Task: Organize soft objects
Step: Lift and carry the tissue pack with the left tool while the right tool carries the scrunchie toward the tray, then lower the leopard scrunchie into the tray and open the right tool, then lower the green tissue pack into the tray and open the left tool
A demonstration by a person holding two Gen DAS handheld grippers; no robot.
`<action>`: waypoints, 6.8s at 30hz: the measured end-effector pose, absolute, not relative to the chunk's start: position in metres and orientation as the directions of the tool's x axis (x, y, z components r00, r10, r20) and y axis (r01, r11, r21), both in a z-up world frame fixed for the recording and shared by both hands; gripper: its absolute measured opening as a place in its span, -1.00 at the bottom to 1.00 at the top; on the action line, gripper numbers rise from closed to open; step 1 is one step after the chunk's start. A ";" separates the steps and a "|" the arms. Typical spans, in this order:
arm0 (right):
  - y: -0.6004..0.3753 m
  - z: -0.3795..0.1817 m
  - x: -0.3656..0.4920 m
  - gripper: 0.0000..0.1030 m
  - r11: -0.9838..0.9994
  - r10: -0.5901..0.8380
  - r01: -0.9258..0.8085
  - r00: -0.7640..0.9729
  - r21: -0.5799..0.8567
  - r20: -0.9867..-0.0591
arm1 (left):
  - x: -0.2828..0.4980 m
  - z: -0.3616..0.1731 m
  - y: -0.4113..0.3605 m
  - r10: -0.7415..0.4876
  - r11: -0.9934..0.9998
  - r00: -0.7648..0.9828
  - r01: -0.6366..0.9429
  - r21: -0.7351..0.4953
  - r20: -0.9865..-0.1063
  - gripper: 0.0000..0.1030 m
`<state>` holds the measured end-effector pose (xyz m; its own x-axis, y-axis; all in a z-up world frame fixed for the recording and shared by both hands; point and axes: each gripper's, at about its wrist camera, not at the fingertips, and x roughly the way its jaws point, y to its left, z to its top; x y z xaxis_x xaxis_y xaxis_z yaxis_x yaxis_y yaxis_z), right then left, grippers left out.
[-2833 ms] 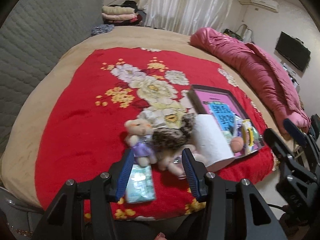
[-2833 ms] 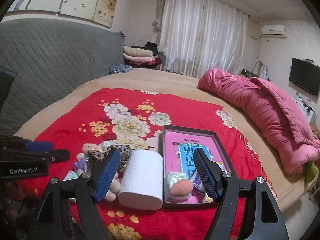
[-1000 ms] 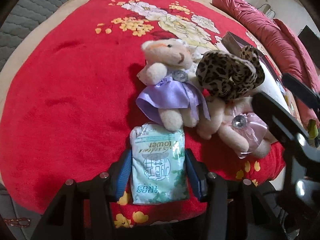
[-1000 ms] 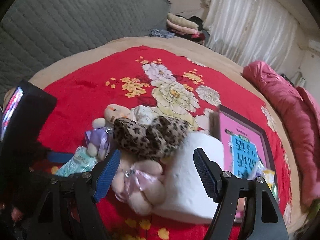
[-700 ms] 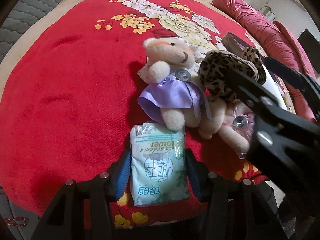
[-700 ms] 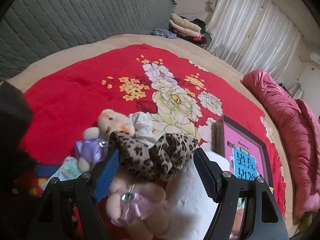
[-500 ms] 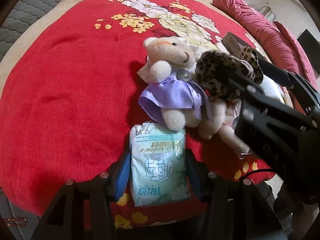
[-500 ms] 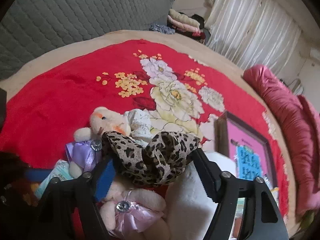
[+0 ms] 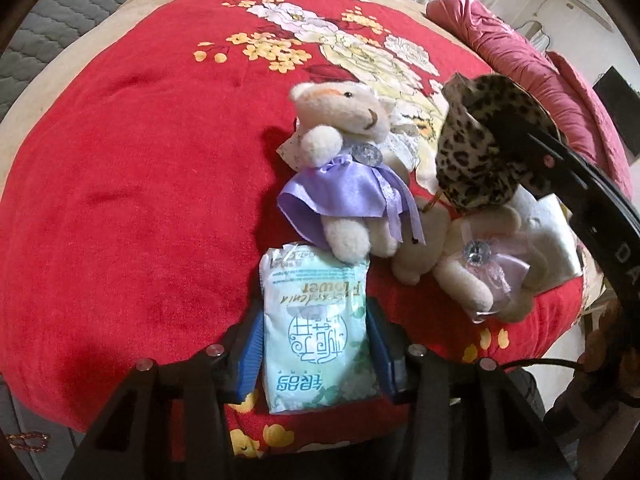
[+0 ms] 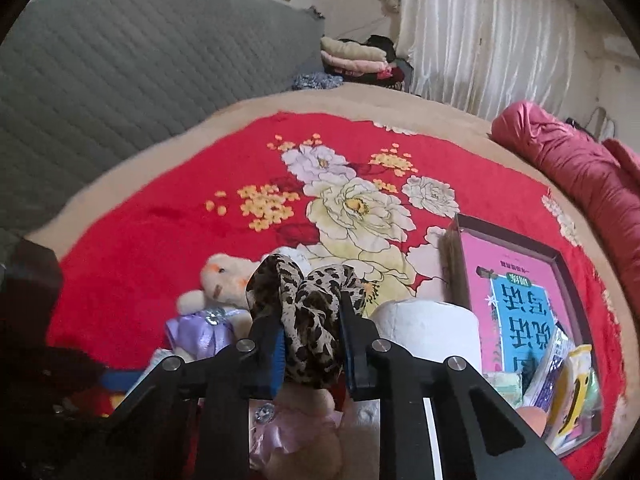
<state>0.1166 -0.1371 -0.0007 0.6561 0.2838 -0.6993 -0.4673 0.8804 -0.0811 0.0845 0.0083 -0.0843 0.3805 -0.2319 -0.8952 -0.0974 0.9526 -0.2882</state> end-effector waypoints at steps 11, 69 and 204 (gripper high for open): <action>-0.163 0.024 0.101 -0.58 0.889 0.364 -0.457 0.676 0.023 -0.640 | 0.072 -0.061 0.012 -0.236 0.947 0.452 -0.090 -0.307 -0.860 -0.12; -0.379 0.079 0.068 -0.56 0.990 0.057 0.011 0.886 0.143 -0.460 | 0.090 0.027 -0.174 -0.272 0.954 0.541 0.259 -0.150 -0.796 -0.12; -0.473 0.059 0.074 0.48 0.955 -0.055 0.192 0.862 0.225 -0.504 | 0.186 -0.022 -0.243 -0.299 0.937 0.423 0.302 -0.178 -0.856 0.06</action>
